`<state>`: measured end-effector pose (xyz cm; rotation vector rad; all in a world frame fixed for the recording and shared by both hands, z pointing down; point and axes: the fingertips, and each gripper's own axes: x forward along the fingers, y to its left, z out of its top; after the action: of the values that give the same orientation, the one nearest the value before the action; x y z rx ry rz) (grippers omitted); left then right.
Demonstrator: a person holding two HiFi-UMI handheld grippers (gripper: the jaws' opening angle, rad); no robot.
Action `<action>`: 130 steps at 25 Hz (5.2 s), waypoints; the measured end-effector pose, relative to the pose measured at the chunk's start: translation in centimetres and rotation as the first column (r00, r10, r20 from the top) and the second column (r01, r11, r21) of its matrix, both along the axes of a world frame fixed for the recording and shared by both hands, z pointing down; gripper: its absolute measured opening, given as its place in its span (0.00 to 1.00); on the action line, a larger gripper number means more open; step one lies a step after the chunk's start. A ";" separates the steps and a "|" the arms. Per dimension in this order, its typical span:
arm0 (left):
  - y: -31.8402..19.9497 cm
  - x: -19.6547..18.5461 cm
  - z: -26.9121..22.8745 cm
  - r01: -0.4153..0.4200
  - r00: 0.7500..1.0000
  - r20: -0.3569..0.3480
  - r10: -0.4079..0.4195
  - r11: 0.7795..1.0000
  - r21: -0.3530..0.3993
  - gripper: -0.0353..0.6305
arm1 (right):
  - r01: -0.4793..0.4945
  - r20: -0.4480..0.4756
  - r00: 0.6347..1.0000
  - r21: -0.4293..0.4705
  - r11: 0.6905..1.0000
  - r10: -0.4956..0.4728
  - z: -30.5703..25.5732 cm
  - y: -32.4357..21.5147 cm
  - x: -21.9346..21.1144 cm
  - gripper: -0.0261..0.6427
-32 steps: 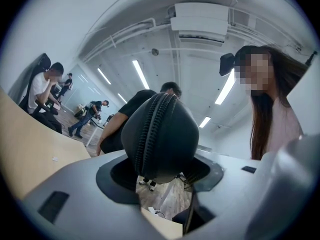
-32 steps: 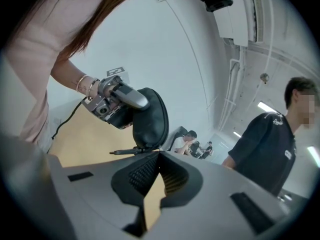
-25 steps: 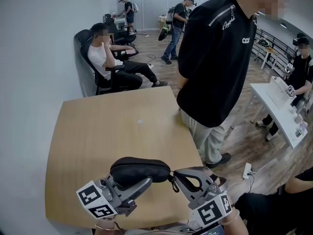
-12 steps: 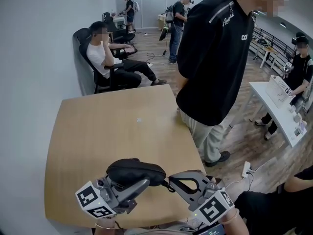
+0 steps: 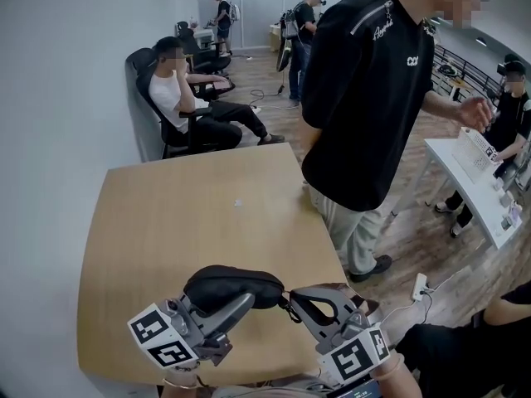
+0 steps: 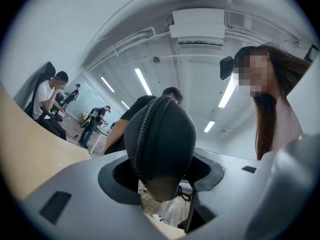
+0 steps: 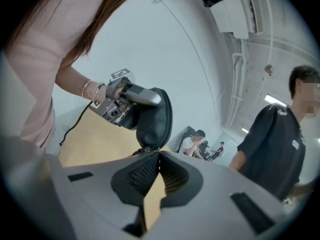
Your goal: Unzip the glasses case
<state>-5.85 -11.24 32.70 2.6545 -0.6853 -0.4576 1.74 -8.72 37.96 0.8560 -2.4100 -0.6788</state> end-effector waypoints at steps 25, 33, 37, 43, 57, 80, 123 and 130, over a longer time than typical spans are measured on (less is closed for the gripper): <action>-0.4 0.7 3.0 -0.040 0.997 0.062 0.051 0.986 -0.164 0.38 | -0.054 -0.040 0.998 0.064 0.996 0.057 0.3 -0.6 1.0 0.06; -0.9 0.9 3.5 -0.069 0.995 0.053 0.083 0.974 -0.214 0.37 | -0.048 -0.037 0.998 0.056 0.997 0.050 0.5 -0.9 1.2 0.06; -1.0 0.4 4.0 -0.108 0.993 0.011 0.115 0.960 -0.258 0.36 | -0.036 -0.013 0.999 0.043 0.998 0.036 0.5 -0.8 0.9 0.06; -0.9 0.3 4.2 -0.153 0.988 -0.033 0.150 0.941 -0.303 0.36 | -0.015 0.035 0.999 0.016 1.000 0.014 0.1 -0.6 1.0 0.06; -0.6 0.3 3.7 -0.198 0.979 -0.116 0.169 0.924 -0.327 0.36 | -0.016 0.105 0.994 0.037 0.999 0.012 -1.2 -0.7 1.2 0.06; -0.2 0.5 2.9 -0.278 0.935 -0.315 0.162 0.886 -0.371 0.36 | -0.049 0.173 0.984 0.101 0.994 0.030 -3.6 -0.2 1.9 0.06; 1.5 1.2 4.7 -0.309 0.950 -0.113 0.291 0.829 -0.467 0.36 | 0.039 0.138 0.989 0.046 0.998 -0.045 -2.2 0.6 0.4 0.06; 2.2 1.7 4.9 -0.340 0.939 -0.120 0.323 0.812 -0.475 0.36 | 0.048 0.143 0.988 0.032 0.998 -0.052 -2.4 0.6 0.5 0.06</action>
<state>-4.17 -9.09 37.63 2.2049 -0.2607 -0.1920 2.24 -8.09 35.56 0.8865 -2.5638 -0.6932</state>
